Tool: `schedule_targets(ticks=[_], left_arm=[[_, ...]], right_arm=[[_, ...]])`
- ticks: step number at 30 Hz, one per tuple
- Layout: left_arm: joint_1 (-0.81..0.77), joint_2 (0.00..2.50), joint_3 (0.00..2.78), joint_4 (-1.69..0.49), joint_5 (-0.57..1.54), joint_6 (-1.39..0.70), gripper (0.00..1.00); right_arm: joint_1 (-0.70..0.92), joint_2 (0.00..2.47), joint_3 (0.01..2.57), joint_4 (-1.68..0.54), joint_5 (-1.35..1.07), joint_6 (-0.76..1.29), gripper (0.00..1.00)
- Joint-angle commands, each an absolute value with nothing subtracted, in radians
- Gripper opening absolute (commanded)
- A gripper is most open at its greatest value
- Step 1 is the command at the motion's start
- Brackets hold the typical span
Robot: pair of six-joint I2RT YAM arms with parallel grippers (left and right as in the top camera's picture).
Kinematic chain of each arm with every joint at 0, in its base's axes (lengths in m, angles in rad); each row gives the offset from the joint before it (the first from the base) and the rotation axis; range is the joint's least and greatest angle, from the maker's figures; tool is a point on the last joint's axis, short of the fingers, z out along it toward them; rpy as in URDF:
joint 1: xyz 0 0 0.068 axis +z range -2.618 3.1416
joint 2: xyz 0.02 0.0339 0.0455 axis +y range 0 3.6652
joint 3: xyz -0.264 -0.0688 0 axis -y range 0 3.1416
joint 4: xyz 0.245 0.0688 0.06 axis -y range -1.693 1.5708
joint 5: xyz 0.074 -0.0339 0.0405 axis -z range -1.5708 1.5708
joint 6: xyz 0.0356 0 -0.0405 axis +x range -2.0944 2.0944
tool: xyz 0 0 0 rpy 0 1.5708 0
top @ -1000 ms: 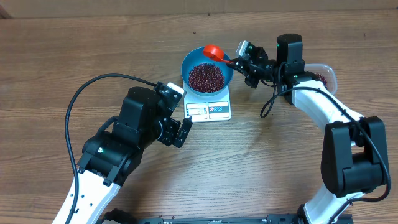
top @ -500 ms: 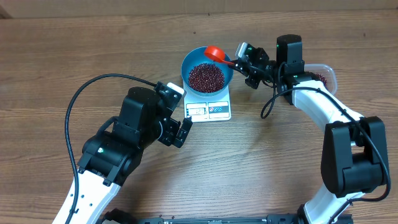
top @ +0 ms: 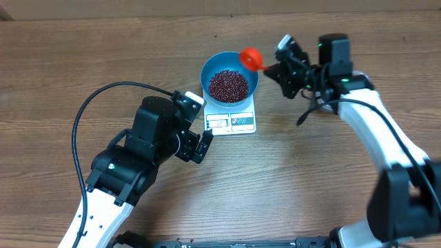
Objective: Scoop item into bowl and weigh 150g on scale
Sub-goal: 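Move the empty scoop back to the bean tub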
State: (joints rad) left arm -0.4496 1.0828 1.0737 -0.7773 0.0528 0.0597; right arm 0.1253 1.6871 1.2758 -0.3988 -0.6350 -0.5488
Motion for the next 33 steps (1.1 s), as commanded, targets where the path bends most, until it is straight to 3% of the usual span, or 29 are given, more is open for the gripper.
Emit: schedule_targets(ticks=[1, 7, 13, 23, 33], left_arm=[[-0.445, 1.071, 1.082, -0.775, 0.064, 0.075, 1.0], [-0.445, 1.071, 1.082, -0.775, 0.064, 0.075, 1.0], [-0.445, 1.071, 1.082, -0.775, 0.064, 0.075, 1.0], [-0.445, 1.071, 1.082, -0.775, 0.064, 0.075, 1.0], [-0.445, 1.071, 1.082, -0.775, 0.064, 0.075, 1.0]], right_arm=[[0.122, 1.515, 1.354, -0.496, -0.457, -0.469, 0.04], [0.122, 1.353, 1.357, -0.596, -0.128, -0.332, 0.04], [0.073, 1.338, 1.354, -0.752, 0.192, -0.18, 0.04], [-0.067, 1.479, 1.348, -0.893, 0.164, -0.052, 0.04], [-0.069, 1.647, 1.348, -0.93, 0.157, -0.022, 0.04]])
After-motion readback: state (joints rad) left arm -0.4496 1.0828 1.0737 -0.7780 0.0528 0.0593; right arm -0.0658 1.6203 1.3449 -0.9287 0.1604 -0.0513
